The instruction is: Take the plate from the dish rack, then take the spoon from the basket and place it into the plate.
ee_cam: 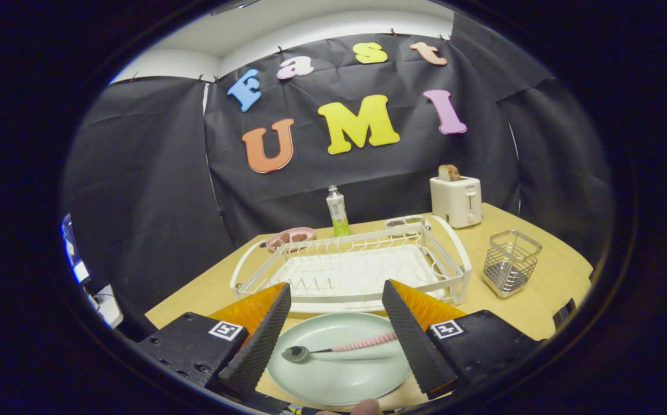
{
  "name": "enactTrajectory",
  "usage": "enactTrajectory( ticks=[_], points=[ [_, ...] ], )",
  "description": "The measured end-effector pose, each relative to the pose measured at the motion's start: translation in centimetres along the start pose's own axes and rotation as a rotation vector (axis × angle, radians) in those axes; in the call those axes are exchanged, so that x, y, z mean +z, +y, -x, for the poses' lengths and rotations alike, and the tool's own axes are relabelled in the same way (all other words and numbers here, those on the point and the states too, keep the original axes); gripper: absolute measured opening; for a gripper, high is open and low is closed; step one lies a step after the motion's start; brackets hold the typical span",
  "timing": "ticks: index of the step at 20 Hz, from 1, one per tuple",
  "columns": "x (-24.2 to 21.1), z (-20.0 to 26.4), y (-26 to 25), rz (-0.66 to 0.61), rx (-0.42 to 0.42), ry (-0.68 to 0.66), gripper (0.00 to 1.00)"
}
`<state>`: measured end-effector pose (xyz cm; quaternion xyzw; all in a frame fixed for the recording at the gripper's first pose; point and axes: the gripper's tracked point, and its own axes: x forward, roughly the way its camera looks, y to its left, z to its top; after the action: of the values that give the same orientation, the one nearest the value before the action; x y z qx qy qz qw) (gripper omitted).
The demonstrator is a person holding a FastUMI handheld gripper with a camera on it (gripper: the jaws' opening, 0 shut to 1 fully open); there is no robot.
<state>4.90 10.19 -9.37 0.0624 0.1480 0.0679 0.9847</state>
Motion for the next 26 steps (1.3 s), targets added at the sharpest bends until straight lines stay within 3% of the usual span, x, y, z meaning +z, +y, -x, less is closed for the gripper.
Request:
enactTrajectory(
  ticks=[14,26],
  points=[
    [7.3,7.8,2.4,0.125,-0.094,-0.289,1.00],
    [6.6,7.4,2.3,0.098,-0.152,-0.265,1.00]
  ],
)
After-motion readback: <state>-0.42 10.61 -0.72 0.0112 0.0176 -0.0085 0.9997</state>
